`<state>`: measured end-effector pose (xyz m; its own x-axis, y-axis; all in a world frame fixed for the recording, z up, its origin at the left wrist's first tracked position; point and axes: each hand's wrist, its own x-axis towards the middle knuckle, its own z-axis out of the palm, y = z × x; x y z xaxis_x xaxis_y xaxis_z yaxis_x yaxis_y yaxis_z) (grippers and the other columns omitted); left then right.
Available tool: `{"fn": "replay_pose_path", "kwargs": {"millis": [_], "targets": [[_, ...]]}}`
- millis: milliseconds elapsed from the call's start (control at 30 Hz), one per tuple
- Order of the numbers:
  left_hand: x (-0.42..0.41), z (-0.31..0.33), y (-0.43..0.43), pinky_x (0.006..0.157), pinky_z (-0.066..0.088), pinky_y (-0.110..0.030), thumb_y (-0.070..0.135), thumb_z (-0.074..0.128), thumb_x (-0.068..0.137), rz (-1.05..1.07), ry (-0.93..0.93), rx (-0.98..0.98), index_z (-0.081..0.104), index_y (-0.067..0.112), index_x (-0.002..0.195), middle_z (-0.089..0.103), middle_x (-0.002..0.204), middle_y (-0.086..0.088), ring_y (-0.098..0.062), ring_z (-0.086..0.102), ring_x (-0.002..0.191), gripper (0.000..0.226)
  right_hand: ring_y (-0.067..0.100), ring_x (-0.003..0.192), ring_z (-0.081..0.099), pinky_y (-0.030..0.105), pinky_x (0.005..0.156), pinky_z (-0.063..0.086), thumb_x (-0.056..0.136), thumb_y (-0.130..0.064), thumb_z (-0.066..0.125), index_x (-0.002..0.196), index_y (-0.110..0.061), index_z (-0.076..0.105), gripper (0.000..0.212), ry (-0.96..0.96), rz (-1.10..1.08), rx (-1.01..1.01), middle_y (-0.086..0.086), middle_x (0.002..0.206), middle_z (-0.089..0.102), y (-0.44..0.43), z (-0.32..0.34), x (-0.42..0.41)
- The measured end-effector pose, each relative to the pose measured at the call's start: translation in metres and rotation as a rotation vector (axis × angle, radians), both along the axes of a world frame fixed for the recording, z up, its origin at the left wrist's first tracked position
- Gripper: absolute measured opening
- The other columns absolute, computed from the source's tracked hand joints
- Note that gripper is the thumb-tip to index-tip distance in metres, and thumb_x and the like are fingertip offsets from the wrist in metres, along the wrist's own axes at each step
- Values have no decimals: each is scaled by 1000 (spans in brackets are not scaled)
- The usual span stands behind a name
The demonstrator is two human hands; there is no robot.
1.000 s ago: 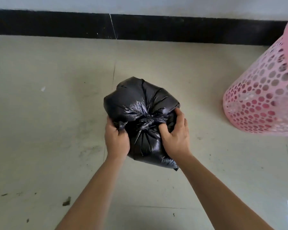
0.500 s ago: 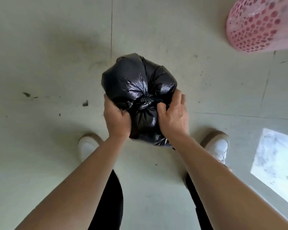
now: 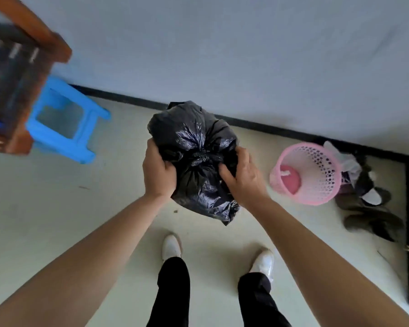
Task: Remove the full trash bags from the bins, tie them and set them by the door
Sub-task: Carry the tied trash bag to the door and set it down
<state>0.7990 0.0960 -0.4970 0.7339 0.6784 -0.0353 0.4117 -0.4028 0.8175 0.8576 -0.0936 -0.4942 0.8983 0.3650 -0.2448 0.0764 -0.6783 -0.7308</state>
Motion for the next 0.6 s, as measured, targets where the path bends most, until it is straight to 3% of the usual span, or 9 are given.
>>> {"fn": "replay_pose_path", "kwargs": {"millis": [100,200,300,400,433,467,500,533,600], "targets": [[13,117,12,81,38,-19,-23,35,69,64,-167,77,50,-6,124,65,109,-23,-37,62,99,59,26,116,57,27,86,38,95,-45,59,141,-19,38,57,-85,26,123,6,133,57,12,115,26],[-4,216,16,82,35,-7,-20,34,71,166,-287,132,49,-11,127,64,112,-26,-35,57,102,59,23,107,63,31,85,47,93,-51,61,138,-23,39,58,-132,92,242,0,115,66,26,206,33],[-43,289,24,91,37,-10,-8,31,70,259,-422,167,45,-8,138,64,122,-24,-28,59,110,69,17,94,66,37,85,56,91,-50,65,135,-24,42,56,-150,193,351,-19,94,59,48,279,21],[-92,335,43,104,31,-5,-8,33,77,383,-478,196,40,-5,146,57,133,-14,-5,47,127,69,10,87,67,39,82,59,89,-51,67,133,-26,44,56,-165,323,410,-19,91,59,83,328,-4],[-110,345,52,107,32,-9,-11,34,78,416,-490,214,42,2,145,56,130,-8,-4,45,128,68,10,87,67,40,81,59,89,-51,67,133,-26,44,57,-175,368,425,-18,92,60,98,340,-16],[-130,355,62,110,38,-20,-10,34,79,450,-492,237,44,14,142,58,126,-6,-16,49,127,68,9,87,67,39,81,59,88,-52,67,133,-26,44,57,-184,409,440,-17,92,60,113,349,-29],[-150,361,74,106,44,-33,-7,34,78,488,-486,251,46,24,136,61,118,-8,-29,54,119,67,9,87,66,38,82,59,89,-52,67,134,-26,43,57,-195,449,450,-17,92,61,130,357,-44],[-171,368,85,95,47,-37,-5,33,77,532,-482,243,47,24,133,62,111,-9,-33,57,106,64,8,87,66,36,82,58,90,-51,66,135,-26,42,57,-206,492,459,-16,92,61,147,364,-61],[-215,379,108,76,41,-26,-2,32,76,600,-496,215,48,10,132,61,103,-7,-25,56,91,59,9,90,64,33,84,55,92,-51,64,138,-25,38,60,-231,580,471,-15,99,62,183,375,-100]]}}
